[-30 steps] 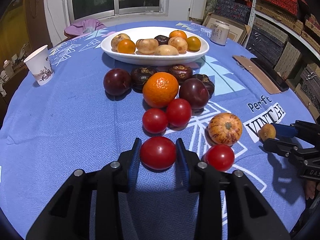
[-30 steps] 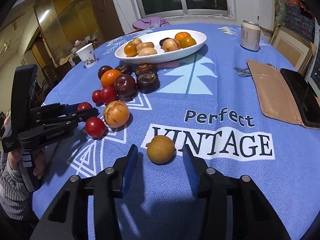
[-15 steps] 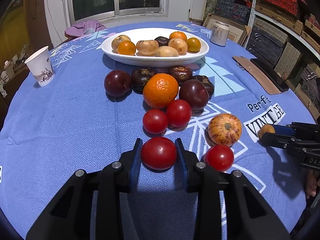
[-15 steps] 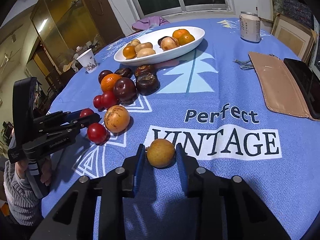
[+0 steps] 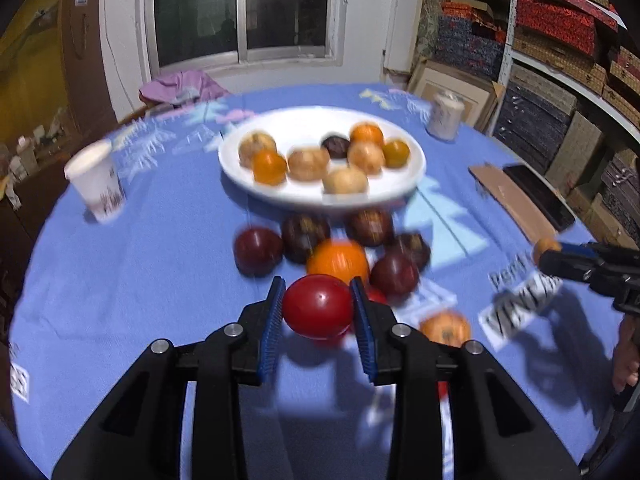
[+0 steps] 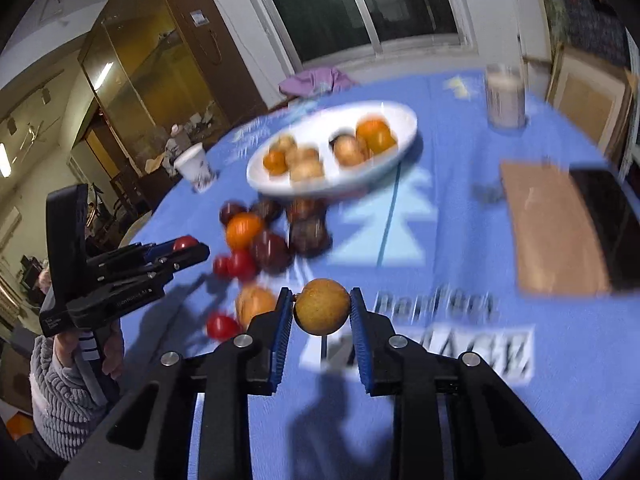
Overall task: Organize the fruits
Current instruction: 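Carry both fruits onto the white plate and open both tools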
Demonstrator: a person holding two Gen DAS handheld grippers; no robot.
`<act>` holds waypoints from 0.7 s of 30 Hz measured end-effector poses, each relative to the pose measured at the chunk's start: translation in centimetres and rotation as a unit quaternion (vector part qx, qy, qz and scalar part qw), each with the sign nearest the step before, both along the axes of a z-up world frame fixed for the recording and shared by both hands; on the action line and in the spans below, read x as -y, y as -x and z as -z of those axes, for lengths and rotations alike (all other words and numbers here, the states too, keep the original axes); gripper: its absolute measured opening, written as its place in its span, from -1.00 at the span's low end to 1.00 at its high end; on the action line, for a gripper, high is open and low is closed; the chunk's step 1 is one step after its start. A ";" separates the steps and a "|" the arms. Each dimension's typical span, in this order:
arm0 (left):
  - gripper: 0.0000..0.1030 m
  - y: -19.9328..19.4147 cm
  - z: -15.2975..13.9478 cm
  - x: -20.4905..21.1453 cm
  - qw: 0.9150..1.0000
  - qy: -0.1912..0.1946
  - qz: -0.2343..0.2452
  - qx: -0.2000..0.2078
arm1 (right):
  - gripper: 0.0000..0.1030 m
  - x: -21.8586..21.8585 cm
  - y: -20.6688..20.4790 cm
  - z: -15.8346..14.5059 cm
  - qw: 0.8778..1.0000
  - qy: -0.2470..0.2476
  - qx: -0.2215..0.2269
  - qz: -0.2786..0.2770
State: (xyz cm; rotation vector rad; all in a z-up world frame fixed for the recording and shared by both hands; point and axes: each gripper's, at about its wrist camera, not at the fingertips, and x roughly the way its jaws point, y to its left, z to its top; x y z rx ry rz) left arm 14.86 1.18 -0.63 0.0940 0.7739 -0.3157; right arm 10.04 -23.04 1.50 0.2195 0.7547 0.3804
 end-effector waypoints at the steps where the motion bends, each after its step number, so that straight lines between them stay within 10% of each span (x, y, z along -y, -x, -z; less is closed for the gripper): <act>1: -0.37 -1.2 -0.9 0.1 1.000 0.005 -0.004 0.004 | -0.43 0.0 -1.0 -1.2 1.000 -0.003 0.009 0.004; 7: -0.37 -8.1 -3.9 1.7 1.000 0.018 -0.016 0.012 | -0.43 -1.8 -9.3 -4.6 1.000 -0.006 0.020 0.014; 21: -0.37 -24.3 -1.2 2.7 0.997 -0.015 -0.066 -0.045 | -0.43 -5.2 -27.2 0.8 0.994 0.075 -0.059 0.049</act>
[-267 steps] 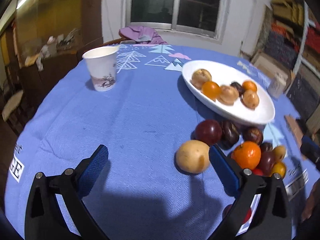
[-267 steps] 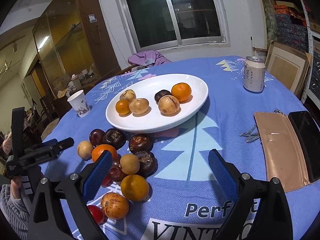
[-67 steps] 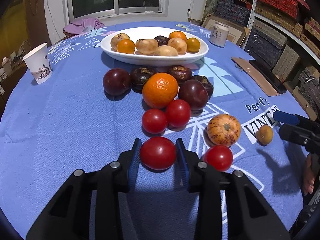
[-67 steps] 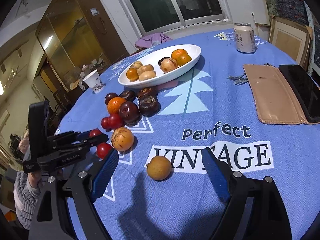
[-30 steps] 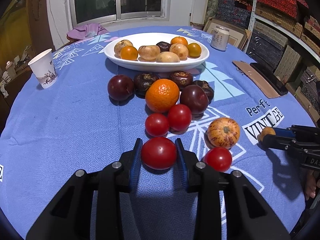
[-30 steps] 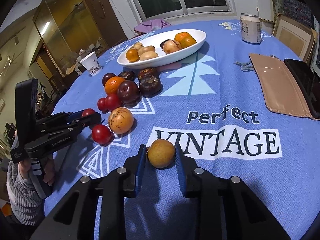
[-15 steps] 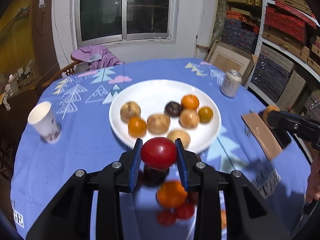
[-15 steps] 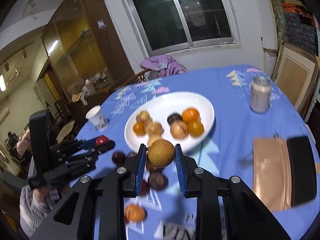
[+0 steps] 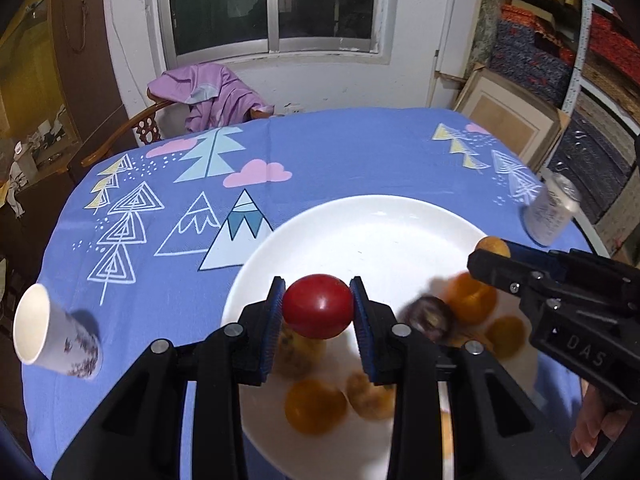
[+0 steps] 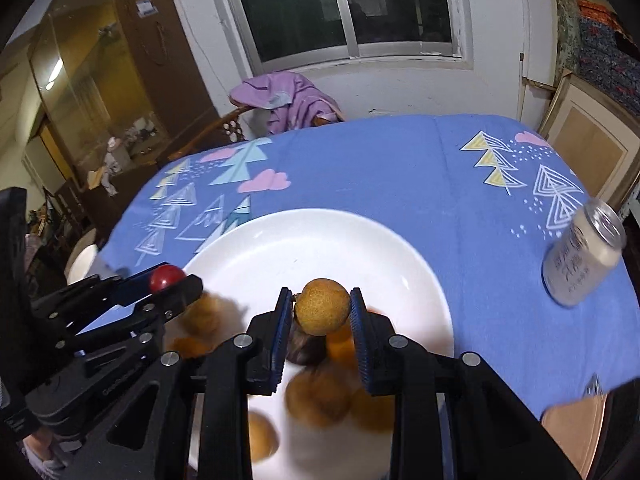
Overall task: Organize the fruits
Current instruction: 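Carry both fruits onto the white plate and open both tools, then withdraw both open tools toward the remaining fruits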
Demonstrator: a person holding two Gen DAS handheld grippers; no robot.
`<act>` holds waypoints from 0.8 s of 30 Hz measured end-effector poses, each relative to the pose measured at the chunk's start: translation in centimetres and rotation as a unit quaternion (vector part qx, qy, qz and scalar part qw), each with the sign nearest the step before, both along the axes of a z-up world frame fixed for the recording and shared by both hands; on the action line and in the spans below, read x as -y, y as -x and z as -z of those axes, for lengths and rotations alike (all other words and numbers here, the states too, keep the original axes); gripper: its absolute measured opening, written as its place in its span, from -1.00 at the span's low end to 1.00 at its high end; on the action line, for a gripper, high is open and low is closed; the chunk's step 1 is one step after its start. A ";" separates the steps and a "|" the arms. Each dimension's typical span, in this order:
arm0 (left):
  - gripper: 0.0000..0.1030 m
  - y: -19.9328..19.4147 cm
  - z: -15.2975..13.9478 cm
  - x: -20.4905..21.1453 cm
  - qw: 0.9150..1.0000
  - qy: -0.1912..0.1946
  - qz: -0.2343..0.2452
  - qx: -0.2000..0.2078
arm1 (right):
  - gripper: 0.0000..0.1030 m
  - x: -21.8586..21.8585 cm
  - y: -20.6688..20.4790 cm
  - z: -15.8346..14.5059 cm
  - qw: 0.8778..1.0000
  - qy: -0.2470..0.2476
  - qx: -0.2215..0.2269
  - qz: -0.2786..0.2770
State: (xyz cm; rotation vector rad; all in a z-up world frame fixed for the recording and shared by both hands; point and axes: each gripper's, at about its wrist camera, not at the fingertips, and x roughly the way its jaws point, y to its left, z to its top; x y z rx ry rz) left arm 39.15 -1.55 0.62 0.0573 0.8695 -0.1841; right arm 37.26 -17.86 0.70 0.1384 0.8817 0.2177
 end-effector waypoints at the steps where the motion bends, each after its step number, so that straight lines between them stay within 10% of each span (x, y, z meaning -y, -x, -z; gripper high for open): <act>1: -0.37 -0.9 0.5 -0.1 1.000 0.002 -0.002 -0.008 | -0.43 -0.2 -0.7 0.4 1.000 0.004 -0.005 0.000; 5: -0.37 -2.9 2.2 -0.5 0.999 0.017 -0.005 -0.032 | -0.40 -0.7 -2.3 2.1 0.999 0.019 -0.026 -0.009; 9: 0.34 -2.4 2.7 -0.3 1.000 0.014 -0.008 -0.020 | -0.04 -0.1 -2.2 2.3 1.000 0.004 -0.016 0.003; 12: 0.34 -1.6 1.8 -0.4 1.000 0.016 -0.008 -0.014 | 0.01 0.6 -1.3 1.4 1.000 -0.017 -0.005 0.009; 24: 0.67 12.6 -1.2 -6.8 0.996 0.027 -0.070 0.047 | 0.55 4.1 16.4 -1.6 0.990 -0.117 0.078 -0.002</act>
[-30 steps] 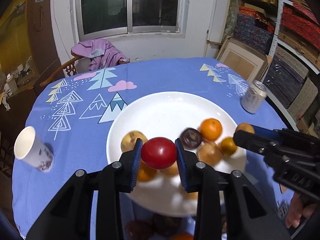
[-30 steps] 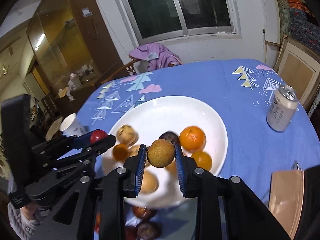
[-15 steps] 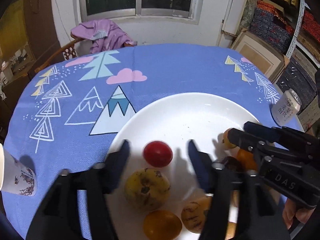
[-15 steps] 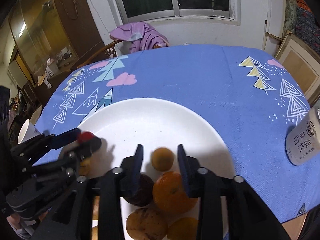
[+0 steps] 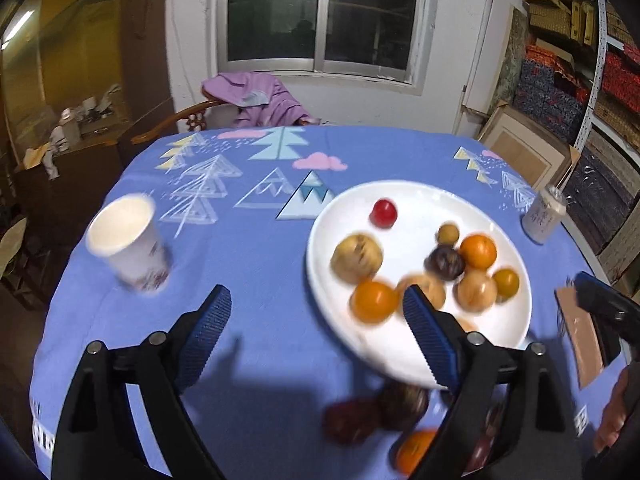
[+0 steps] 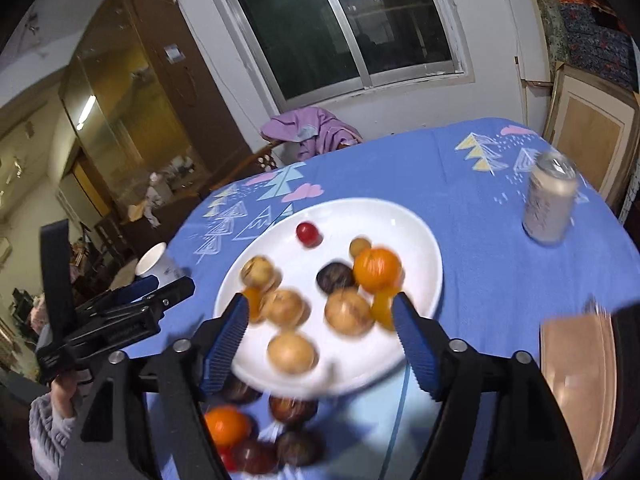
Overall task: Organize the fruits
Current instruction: 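Withdraw both open tools toward the remaining fruits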
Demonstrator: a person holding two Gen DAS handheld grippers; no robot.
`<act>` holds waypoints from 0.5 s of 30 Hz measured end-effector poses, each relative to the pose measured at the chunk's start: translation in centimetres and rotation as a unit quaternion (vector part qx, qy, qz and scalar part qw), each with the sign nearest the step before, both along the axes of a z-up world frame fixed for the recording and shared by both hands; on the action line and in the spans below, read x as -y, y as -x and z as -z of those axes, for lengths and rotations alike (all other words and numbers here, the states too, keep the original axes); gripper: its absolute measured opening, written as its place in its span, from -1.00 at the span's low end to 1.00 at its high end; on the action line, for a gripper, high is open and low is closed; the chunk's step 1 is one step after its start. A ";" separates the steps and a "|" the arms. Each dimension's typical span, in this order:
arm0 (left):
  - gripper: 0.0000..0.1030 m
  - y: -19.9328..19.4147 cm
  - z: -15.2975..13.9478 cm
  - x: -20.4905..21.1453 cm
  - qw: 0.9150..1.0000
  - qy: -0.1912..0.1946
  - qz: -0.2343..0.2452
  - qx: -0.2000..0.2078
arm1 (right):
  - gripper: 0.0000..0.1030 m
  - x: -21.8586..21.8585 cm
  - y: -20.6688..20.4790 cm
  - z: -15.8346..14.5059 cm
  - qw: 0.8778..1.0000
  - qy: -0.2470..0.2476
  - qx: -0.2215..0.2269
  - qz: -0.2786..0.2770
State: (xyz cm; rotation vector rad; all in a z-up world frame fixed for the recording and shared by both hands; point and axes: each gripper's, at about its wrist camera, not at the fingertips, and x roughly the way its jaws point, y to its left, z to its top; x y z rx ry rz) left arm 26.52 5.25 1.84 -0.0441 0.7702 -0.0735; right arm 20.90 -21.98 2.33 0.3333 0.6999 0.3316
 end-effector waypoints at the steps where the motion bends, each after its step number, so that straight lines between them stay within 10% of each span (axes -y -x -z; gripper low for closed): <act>1: 0.67 1.2 0.6 -0.4 1.000 0.006 -0.002 -0.003 | 0.58 0.4 1.3 0.6 1.000 -0.012 -0.001 0.004; 15: 0.67 5.1 5.8 0.3 0.999 -0.029 0.013 -0.008 | 0.62 1.6 3.7 4.9 0.997 -0.054 -0.057 0.018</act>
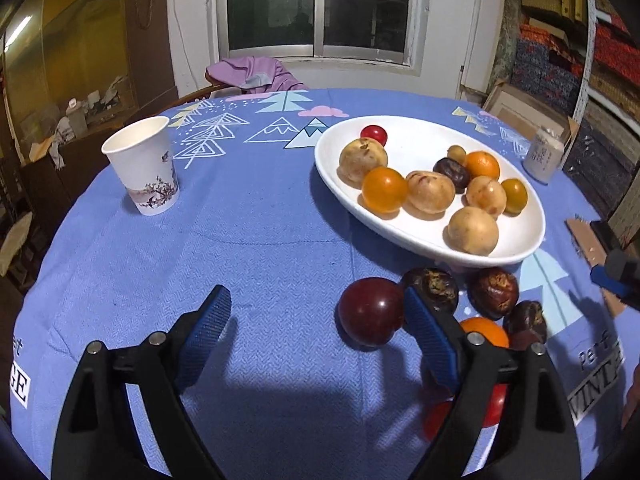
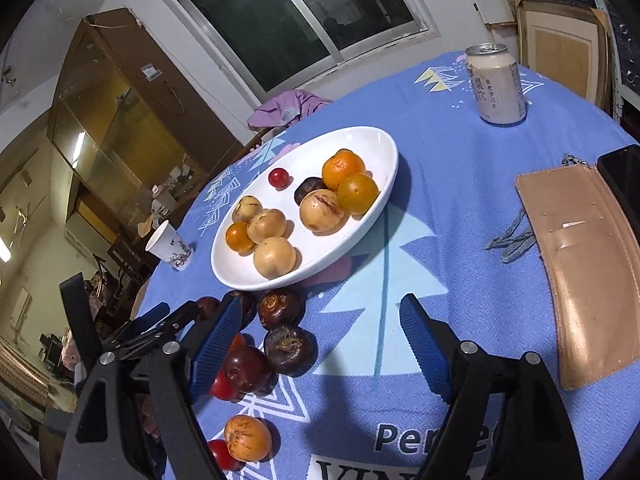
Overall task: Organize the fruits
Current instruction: 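Withdraw both open tools toward the remaining fruits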
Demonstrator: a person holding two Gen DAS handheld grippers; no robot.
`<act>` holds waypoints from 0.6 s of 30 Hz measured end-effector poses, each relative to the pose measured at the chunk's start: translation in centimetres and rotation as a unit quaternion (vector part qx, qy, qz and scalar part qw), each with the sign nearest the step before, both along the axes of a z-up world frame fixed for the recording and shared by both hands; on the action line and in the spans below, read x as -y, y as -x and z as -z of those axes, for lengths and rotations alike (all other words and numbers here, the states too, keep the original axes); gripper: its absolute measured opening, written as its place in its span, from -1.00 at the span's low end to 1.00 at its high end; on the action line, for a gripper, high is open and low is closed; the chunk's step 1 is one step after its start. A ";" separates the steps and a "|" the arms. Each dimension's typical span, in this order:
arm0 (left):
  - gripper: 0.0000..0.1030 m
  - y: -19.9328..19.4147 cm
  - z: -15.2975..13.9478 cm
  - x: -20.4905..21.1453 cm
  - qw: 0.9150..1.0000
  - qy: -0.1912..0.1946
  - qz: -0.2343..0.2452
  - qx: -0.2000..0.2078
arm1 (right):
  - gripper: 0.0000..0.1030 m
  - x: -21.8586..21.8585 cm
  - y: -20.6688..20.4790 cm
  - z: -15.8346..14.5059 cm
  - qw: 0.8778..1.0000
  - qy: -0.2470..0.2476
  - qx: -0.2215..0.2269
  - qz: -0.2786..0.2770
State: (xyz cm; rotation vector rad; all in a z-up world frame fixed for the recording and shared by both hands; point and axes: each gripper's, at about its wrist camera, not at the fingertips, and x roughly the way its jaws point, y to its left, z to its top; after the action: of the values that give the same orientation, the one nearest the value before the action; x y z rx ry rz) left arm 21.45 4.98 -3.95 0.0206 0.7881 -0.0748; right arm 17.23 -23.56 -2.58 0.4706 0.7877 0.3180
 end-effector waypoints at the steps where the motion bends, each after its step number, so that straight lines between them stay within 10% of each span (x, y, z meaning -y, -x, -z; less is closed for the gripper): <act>1: 0.67 0.0 0.2 0.2 1.000 -0.005 0.004 -0.002 | 0.66 -0.2 0.0 0.1 1.000 0.007 0.000 -0.002; 18: 0.87 -0.5 -0.1 -3.4 0.997 -0.022 -0.074 0.007 | 0.67 -1.2 0.1 0.5 0.999 0.040 -0.006 -0.015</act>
State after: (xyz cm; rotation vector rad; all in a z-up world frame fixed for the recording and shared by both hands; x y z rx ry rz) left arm 21.91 8.41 -3.80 0.0039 0.7749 0.0832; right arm 17.12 -22.32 -3.07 0.3859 0.8172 0.3098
